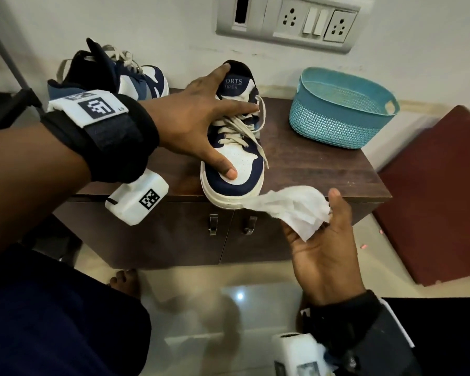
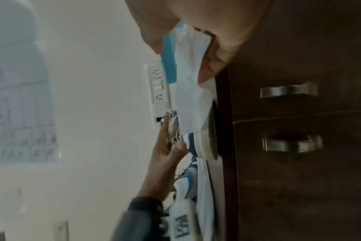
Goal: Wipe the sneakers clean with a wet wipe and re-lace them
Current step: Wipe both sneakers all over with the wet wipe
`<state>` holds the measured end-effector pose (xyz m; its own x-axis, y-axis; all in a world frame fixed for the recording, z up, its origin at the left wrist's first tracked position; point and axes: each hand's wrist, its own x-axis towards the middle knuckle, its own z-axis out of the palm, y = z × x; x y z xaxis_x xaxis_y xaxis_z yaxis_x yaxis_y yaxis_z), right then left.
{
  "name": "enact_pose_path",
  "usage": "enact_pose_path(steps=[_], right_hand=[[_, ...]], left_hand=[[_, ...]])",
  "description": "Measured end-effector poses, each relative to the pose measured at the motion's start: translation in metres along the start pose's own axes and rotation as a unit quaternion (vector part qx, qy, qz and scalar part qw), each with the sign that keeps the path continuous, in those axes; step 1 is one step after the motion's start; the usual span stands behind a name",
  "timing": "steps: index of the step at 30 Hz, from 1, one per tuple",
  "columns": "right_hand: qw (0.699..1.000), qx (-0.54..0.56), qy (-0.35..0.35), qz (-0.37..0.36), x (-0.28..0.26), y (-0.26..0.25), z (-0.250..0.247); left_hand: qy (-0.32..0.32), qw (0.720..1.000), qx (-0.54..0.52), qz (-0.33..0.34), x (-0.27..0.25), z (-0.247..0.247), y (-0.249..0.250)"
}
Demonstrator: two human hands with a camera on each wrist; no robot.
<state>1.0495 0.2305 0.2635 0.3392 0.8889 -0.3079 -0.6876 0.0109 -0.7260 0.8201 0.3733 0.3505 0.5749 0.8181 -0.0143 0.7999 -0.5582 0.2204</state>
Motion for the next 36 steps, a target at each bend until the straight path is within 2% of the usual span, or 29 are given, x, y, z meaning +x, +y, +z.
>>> enact_pose_path(steps=[2,3,5,6,8,12,14,17,18,19,22,23,24,25,26,30,32,34,36], right_hand=[[0.987,-0.067,-0.002,-0.144,0.002,0.002,0.011],[0.96,-0.135,0.005,-0.245,0.003,0.004,0.016],[0.862,-0.283,-0.013,-0.421,0.009,0.013,0.02],[0.815,-0.339,-0.054,-0.467,0.01,0.022,0.02],[0.746,-0.421,-0.136,-0.498,0.007,0.042,0.018],[0.664,-0.494,-0.181,-0.531,-0.007,0.072,0.013],[0.648,-0.505,-0.197,-0.536,-0.006,0.072,0.007],[0.682,-0.485,-0.165,-0.523,0.004,0.064,0.003],[0.68,-0.485,-0.158,-0.526,0.005,0.064,0.005],[0.665,-0.496,-0.162,-0.534,0.002,0.066,0.008],[0.574,-0.55,-0.224,-0.564,-0.001,0.071,0.013],[0.559,-0.553,-0.236,-0.571,0.003,0.069,0.011],[0.559,-0.549,-0.239,-0.574,0.008,0.065,0.007],[0.575,-0.538,-0.234,-0.571,0.013,0.06,0.003],[0.604,-0.522,-0.224,-0.559,0.016,0.056,-0.002],[0.756,-0.432,-0.177,-0.46,0.016,0.049,-0.013],[0.805,-0.391,-0.133,-0.426,0.017,0.048,-0.013],[0.831,-0.363,-0.088,-0.412,0.018,0.046,-0.011],[0.832,-0.362,-0.076,-0.414,0.015,0.045,-0.007]], left_hand=[[-0.028,1.0,0.01,0.008,0.0,-0.004,-0.005],[-0.037,0.999,0.019,0.014,-0.001,-0.005,-0.008],[-0.041,0.998,0.034,0.023,0.0,-0.004,-0.009],[-0.039,0.998,0.035,0.023,0.0,-0.003,-0.009],[-0.037,0.998,0.038,0.018,-0.001,0.0,-0.009],[-0.027,0.998,0.046,0.017,-0.001,0.001,-0.01],[-0.025,0.999,0.043,0.019,-0.001,0.001,-0.01],[-0.025,0.999,0.043,0.016,0.0,0.001,-0.008],[-0.027,0.999,0.042,0.013,0.0,0.001,-0.008],[-0.029,0.999,0.041,0.011,0.0,0.001,-0.007],[-0.029,0.999,0.043,0.009,0.0,0.0,-0.006],[-0.028,0.999,0.043,0.007,-0.001,-0.001,-0.005],[-0.026,0.999,0.044,0.004,-0.001,-0.001,-0.005],[-0.023,0.999,0.045,0.002,-0.001,-0.001,-0.004],[-0.02,0.999,0.047,0.0,-0.002,0.0,-0.004],[-0.005,0.999,0.038,0.005,0.0,0.001,-0.001],[0.001,0.999,0.034,0.003,0.0,0.002,0.0],[0.003,0.999,0.036,0.001,0.0,0.002,0.001],[0.003,0.999,0.039,0.0,0.001,0.003,0.001]])
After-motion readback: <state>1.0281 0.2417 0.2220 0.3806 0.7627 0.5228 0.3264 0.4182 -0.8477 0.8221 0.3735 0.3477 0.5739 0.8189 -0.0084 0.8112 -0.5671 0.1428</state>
